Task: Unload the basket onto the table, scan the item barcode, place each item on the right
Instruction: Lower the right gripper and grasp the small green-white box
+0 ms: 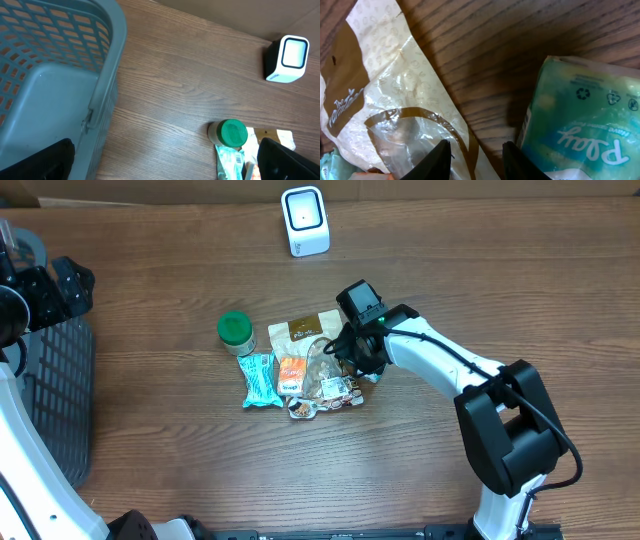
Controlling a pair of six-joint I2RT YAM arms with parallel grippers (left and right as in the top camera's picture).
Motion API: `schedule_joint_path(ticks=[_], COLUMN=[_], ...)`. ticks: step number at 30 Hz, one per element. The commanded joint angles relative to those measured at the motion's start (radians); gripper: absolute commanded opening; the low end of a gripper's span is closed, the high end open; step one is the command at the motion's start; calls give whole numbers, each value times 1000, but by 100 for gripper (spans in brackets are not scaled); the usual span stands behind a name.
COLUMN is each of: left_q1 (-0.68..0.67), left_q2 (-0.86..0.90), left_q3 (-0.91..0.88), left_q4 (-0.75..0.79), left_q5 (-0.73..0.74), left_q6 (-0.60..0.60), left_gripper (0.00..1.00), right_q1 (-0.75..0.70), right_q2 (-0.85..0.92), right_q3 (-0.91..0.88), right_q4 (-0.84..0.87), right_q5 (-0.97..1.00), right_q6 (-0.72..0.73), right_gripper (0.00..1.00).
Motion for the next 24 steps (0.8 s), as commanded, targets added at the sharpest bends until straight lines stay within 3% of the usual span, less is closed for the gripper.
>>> schedule_joint_path(ticks=[1, 8, 16, 21, 24], left_q1=[-1, -1, -1, -1, -1], left_q2=[5, 5, 5, 5, 5], left_q3=[3, 3, 3, 3, 3], left_q4=[0, 0, 0, 0, 0], left_q5=[16, 16, 16, 16, 16], left_q6=[-14, -14, -14, -14, -14], left_gripper=[100, 100, 100, 99, 100], right_q1=[-9, -115, -179, -263, -342], right_q2=[0, -4, -62, -104, -104], right_q3=[-2, 8, 126, 236, 237], right_q4=[-14, -137, -222, -364, -410], right_q5=[16, -4, -267, -266, -248], right_q6=[-53, -197, -512, -620, -668], right_gripper=[35, 35, 36, 40, 48])
